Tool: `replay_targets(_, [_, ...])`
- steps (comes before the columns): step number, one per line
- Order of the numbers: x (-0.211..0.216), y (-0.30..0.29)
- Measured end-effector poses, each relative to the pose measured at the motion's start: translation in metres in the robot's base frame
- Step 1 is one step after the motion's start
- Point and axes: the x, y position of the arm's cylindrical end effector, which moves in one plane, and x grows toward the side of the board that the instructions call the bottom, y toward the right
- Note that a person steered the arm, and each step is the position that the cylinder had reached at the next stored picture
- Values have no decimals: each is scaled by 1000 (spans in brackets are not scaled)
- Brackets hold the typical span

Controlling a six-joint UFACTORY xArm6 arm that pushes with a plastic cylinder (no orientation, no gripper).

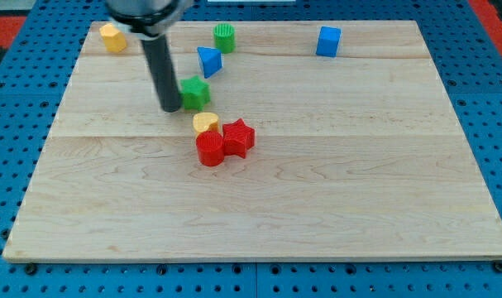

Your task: Push red star to the bottom

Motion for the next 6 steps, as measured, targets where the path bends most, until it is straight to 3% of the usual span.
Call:
replay_targets(1, [0, 17])
replay_targets(2, [8, -25])
replay_targets(3, [44, -44])
replay_targets(4, [82, -30])
replay_targets(5, [137, 17])
replay_targets(6, [160, 67])
